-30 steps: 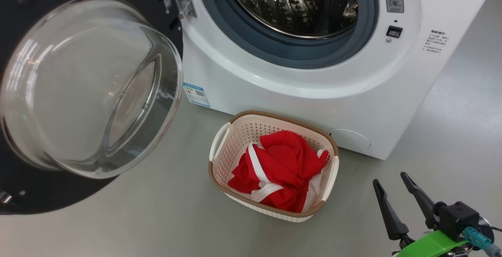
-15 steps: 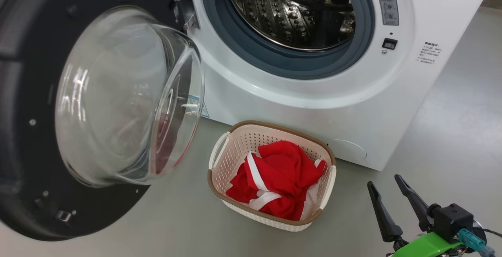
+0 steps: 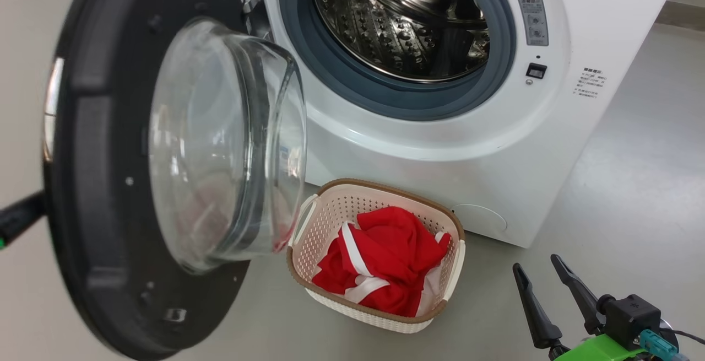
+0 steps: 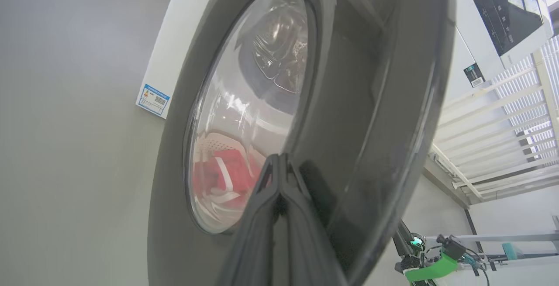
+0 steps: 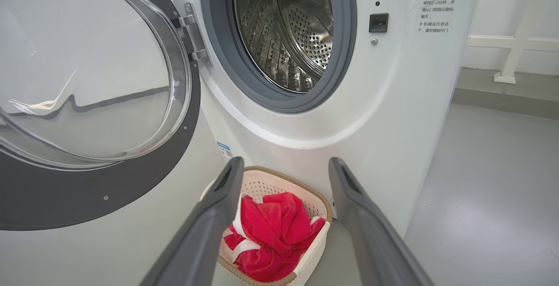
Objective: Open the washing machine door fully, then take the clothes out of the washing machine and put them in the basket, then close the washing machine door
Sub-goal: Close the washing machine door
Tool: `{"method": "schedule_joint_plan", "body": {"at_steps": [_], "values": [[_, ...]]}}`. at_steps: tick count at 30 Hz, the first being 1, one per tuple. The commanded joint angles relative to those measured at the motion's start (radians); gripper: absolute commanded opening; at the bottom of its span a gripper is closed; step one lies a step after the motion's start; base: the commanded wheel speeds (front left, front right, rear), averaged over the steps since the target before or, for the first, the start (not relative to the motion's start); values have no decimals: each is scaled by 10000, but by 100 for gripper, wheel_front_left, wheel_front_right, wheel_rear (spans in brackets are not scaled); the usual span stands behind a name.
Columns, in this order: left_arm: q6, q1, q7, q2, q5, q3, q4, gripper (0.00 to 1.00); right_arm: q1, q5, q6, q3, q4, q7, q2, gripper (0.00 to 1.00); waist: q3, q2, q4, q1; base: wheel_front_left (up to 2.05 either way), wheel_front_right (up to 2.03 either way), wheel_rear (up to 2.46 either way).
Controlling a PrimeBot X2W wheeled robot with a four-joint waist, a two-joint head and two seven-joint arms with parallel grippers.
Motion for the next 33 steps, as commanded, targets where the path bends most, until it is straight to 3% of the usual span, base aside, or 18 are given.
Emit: {"method": "schedule_joint_plan", "body": {"at_steps": [1, 15, 25, 33], "values": [[-71, -135, 83, 391, -78, 299, -557, 0, -70, 75, 65, 161, -229, -65, -65, 100, -27, 0, -42, 0, 0, 0, 0], [-71, -387, -283, -396, 277, -1224, -2663, 0, -118, 83, 65, 182, -264, -65, 7, 100, 15, 0, -314, 0, 0, 0, 0], [-71, -979, -1413, -1071, 783, -2354, -2813, 0, -235, 97, 65, 186, -278, -65, -4, 100, 146, 0, -689, 0, 0, 0, 0], [-71, -1200, -2001, -1050, 855, -2789, -2711, 0, -283, 86, 65, 103, -308, -65, -27, 100, 257, 0, -816, 0, 0, 0, 0]]}}
